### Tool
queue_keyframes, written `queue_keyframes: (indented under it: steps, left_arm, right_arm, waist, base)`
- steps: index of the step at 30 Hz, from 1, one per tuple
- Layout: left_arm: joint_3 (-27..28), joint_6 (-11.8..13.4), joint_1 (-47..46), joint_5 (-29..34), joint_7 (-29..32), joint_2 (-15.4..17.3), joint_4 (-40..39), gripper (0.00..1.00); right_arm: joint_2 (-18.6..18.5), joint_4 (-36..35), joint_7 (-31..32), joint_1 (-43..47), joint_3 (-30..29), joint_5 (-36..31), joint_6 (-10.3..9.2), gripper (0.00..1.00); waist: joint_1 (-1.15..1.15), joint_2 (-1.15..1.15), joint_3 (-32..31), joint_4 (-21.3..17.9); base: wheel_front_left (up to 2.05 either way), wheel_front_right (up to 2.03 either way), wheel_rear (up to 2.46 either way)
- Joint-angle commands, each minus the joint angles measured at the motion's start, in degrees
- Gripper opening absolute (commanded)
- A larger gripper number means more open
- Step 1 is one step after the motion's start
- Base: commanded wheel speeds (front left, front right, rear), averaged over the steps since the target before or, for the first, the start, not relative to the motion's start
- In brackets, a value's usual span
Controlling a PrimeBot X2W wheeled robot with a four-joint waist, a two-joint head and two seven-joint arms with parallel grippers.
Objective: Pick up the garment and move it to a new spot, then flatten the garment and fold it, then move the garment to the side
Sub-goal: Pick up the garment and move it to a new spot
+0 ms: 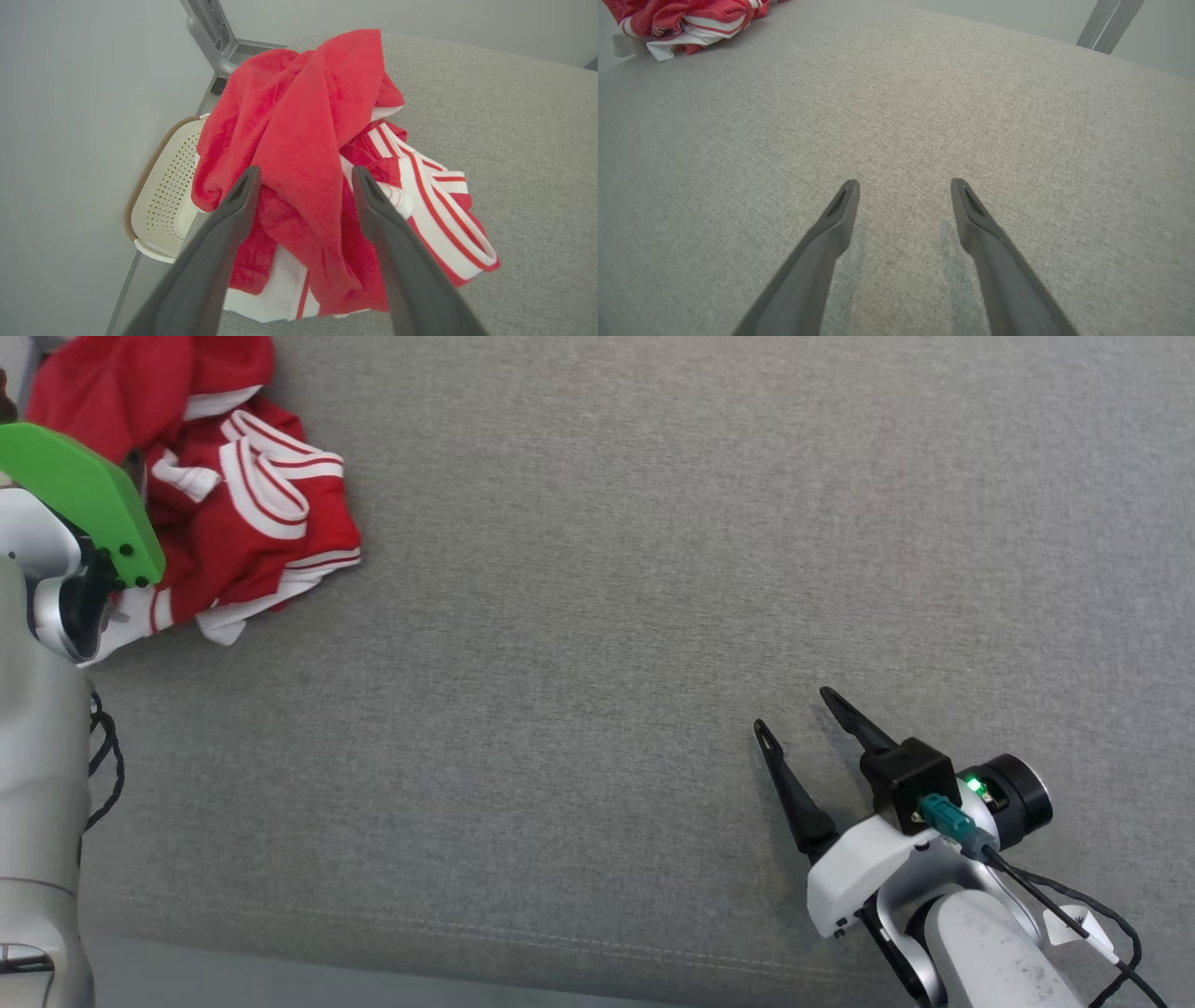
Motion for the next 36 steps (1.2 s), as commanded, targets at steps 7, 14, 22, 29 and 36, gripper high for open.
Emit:
queue_keyframes:
  steps: [7,14,22,29,36]
  left_arm:
    - [-2.0,2.57,-1.32,2.88,0.79,2.63,3.7,0.72]
    - [-2.57,4.27,-0.64,3.48,-2.85,2.63,4.74,0.0]
    - [-4.79,2.79,-1.63,5.1,-9.73,2.57,3.14,0.0]
    - [-8.69,-0.17,-3.77,6.93,-10.19,1.19,-1.08,0.0]
    - [-11.45,-2.5,-3.69,5.2,-8.49,-3.67,-6.77,0.0]
  right_arm:
    - [-0.11,0.23,-0.48,0.07,1.14,0.32,-0.06,1.0]
    - [0.24,2.01,-1.23,0.9,1.46,0.49,-0.06,1.0]
    - [1.12,5.45,-3.5,1.58,2.25,2.07,-0.06,1.0]
    - [1.7,8.47,-5.11,3.26,1.54,3.69,-0.06,1.0]
    - [1.88,10.09,-6.15,4.47,1.93,5.66,-0.06,1.0]
  waist:
    - [-0.01,0.0,3.8,-5.95]
    - [-0.01,0.0,1.36,-5.38]
    - [-0.01,0.0,-5.66,-5.88]
    - [-0.01,0.0,-12.54,-9.14]
    - [-0.01,0.0,-17.38,-15.33]
  base:
    - [0.0,0.0,0.0]
    - [0.0,0.0,0.0]
    - [0.0,0.0,0.0]
    - [0.0,0.0,0.0]
    - [0.0,0.0,0.0]
